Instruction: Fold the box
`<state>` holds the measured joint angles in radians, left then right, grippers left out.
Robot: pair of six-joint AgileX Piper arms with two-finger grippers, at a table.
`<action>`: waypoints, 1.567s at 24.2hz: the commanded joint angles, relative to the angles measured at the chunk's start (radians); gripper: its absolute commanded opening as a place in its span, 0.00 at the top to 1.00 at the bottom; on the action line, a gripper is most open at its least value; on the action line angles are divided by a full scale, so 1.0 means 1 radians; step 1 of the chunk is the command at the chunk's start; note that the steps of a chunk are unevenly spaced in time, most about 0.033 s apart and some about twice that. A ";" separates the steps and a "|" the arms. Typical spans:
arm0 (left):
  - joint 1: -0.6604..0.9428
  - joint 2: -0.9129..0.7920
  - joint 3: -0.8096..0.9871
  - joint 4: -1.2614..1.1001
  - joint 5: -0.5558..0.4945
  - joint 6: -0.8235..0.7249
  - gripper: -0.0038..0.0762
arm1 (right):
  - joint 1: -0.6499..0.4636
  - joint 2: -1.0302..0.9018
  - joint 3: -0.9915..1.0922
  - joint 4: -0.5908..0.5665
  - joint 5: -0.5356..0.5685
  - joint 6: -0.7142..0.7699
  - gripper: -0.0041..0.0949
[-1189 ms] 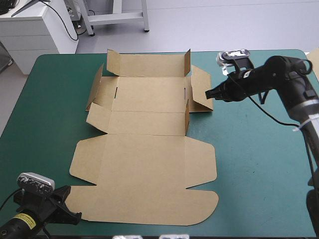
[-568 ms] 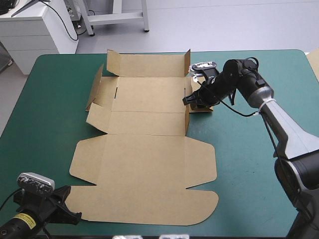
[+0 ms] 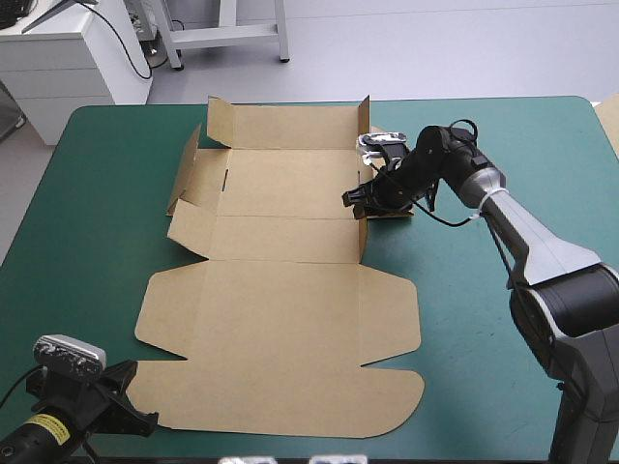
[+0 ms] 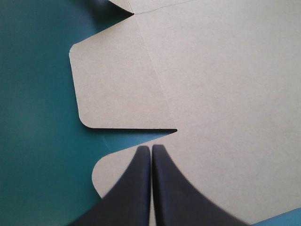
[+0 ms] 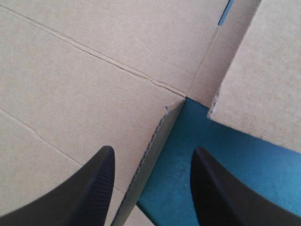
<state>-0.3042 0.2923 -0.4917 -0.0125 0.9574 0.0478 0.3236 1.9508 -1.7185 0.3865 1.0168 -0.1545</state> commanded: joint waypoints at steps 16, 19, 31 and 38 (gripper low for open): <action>-0.006 0.010 -0.023 -0.003 -0.056 -0.002 0.96 | 0.001 0.027 -0.033 0.022 0.007 -0.103 0.97; -0.006 0.010 -0.023 -0.003 -0.056 -0.002 0.96 | 0.001 0.027 -0.033 0.022 0.033 -0.242 0.97; -0.006 0.010 -0.023 -0.003 -0.056 -0.002 0.96 | 0.075 0.035 -0.218 -0.071 0.100 -0.453 0.98; -0.006 0.010 -0.023 -0.003 -0.056 -0.002 0.96 | 0.155 0.035 -0.261 -0.101 0.103 -0.571 0.98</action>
<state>-0.3042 0.2923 -0.4917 -0.0125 0.9574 0.0478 0.4529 2.0458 -1.9397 0.2807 1.1416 -0.6640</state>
